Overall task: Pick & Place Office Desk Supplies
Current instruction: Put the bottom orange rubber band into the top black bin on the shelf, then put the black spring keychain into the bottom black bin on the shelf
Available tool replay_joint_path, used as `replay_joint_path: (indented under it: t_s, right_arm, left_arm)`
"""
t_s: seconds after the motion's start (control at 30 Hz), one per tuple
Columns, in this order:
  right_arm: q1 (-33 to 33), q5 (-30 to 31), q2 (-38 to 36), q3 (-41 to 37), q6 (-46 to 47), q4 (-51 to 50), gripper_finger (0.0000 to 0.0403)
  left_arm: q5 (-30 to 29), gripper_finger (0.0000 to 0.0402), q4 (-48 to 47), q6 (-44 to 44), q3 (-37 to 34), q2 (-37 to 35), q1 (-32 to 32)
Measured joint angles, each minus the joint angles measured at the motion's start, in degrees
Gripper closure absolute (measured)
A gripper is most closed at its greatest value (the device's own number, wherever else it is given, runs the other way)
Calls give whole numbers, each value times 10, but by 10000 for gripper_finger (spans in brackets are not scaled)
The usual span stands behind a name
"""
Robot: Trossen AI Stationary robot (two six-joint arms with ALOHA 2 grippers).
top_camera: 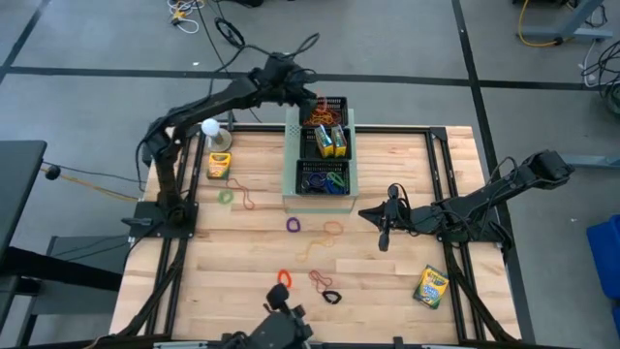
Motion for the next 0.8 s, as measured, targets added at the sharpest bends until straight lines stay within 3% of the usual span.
replay_joint_path:
  t_s: [0.33,0.47,0.63,0.8]
  right_arm:
    - [0,0,0,0,0,0,375]
    - [0,0,0,0,0,0,375]
    - [0,-1,0,0,0,0,375]
    - [0,0,0,0,0,0,375]
  left_arm:
    - [-5,294,-119,10,57,-8,-17]
    - [-7,274,-189,53,67,-30,-20]
    - [-36,306,-254,140,35,-93,-35]
    - [-16,372,-180,143,-100,-204,-38]
